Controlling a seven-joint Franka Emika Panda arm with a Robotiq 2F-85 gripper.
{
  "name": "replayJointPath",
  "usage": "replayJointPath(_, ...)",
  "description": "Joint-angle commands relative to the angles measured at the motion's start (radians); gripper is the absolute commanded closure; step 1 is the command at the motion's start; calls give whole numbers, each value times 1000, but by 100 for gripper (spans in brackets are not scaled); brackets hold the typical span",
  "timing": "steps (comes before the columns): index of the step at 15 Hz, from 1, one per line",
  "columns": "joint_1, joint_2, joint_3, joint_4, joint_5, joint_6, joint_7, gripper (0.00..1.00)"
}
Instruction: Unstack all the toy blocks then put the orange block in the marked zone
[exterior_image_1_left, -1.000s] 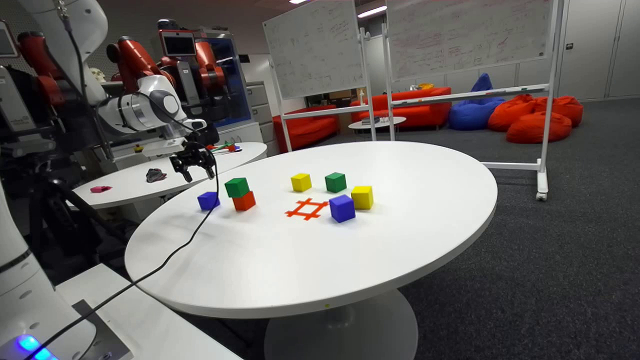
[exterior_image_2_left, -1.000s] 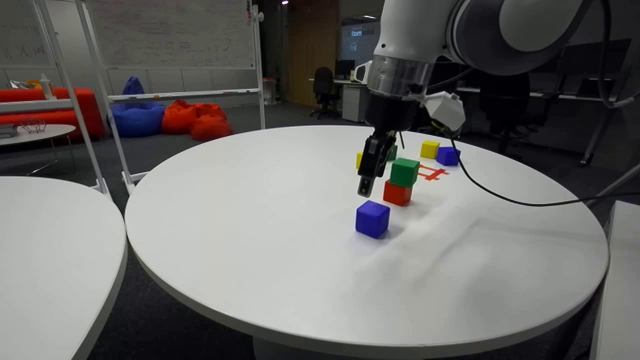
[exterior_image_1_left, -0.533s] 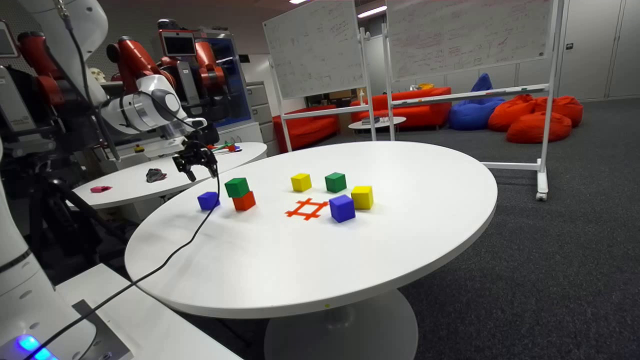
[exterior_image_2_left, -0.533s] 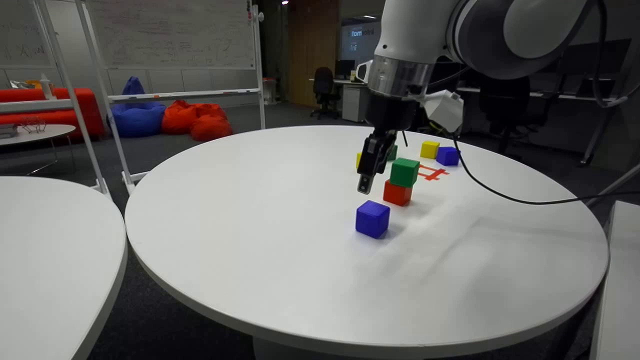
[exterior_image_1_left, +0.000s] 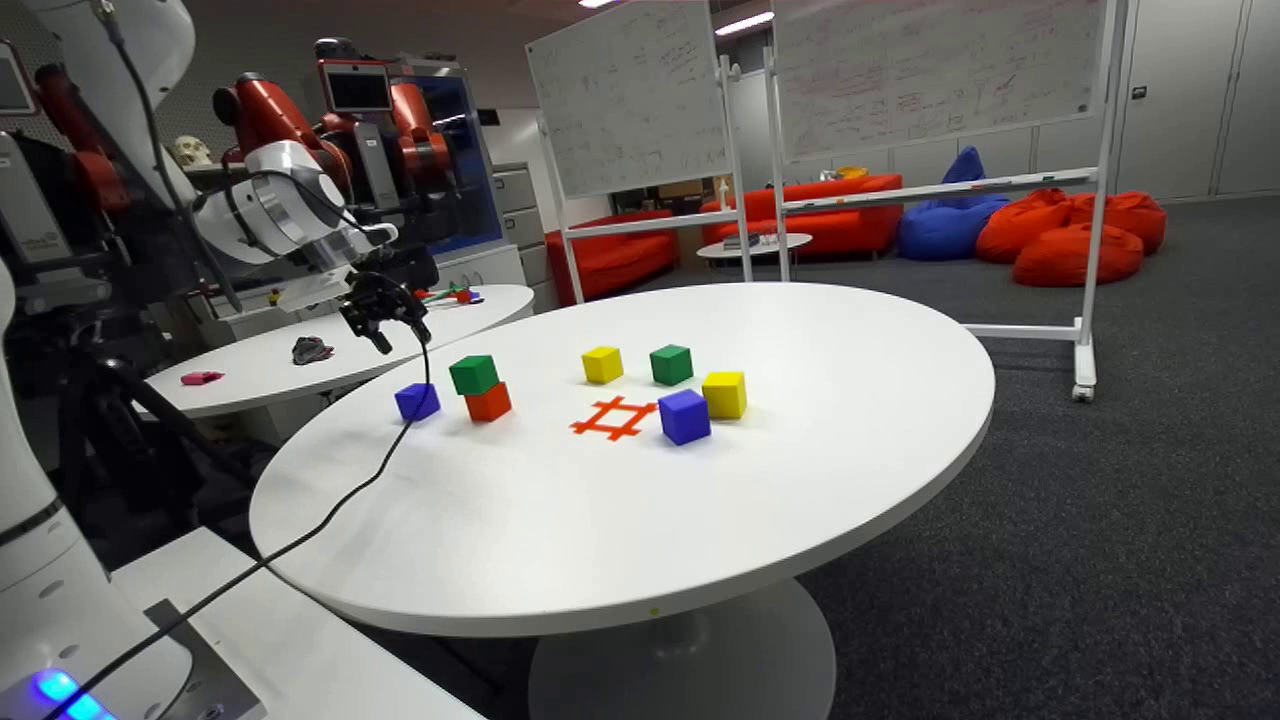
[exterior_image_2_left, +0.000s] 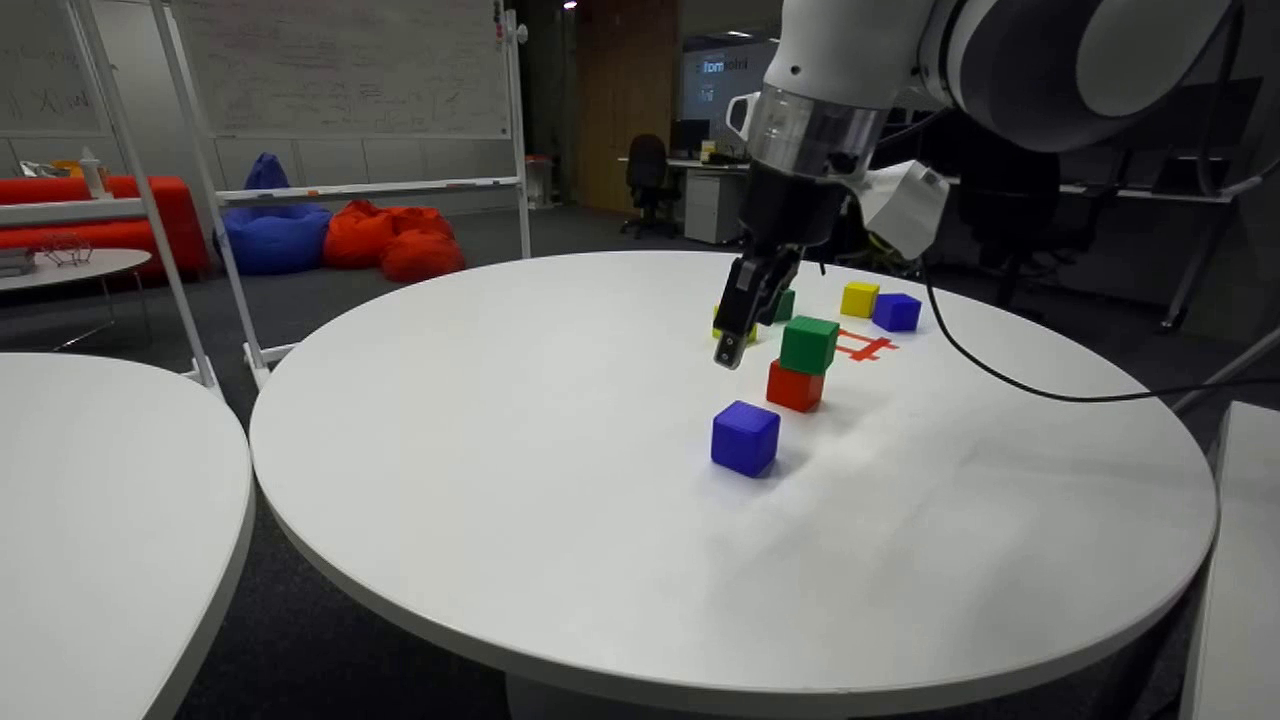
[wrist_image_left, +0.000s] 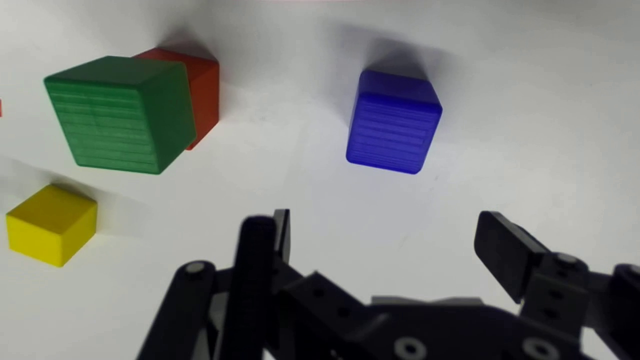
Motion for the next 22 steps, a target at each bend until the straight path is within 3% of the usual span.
replayJointPath(1,7,-93,-16,-96,-67,33,82,0)
replayJointPath(6,-16,-156,-24,-174,-78,63,103,0)
replayJointPath(15,-66,-311,-100,-365,-133,200,135,0)
replayJointPath(19,-61,-311,-92,-361,-204,197,124,0)
replayJointPath(22,-56,-288,-93,-338,-179,183,121,0)
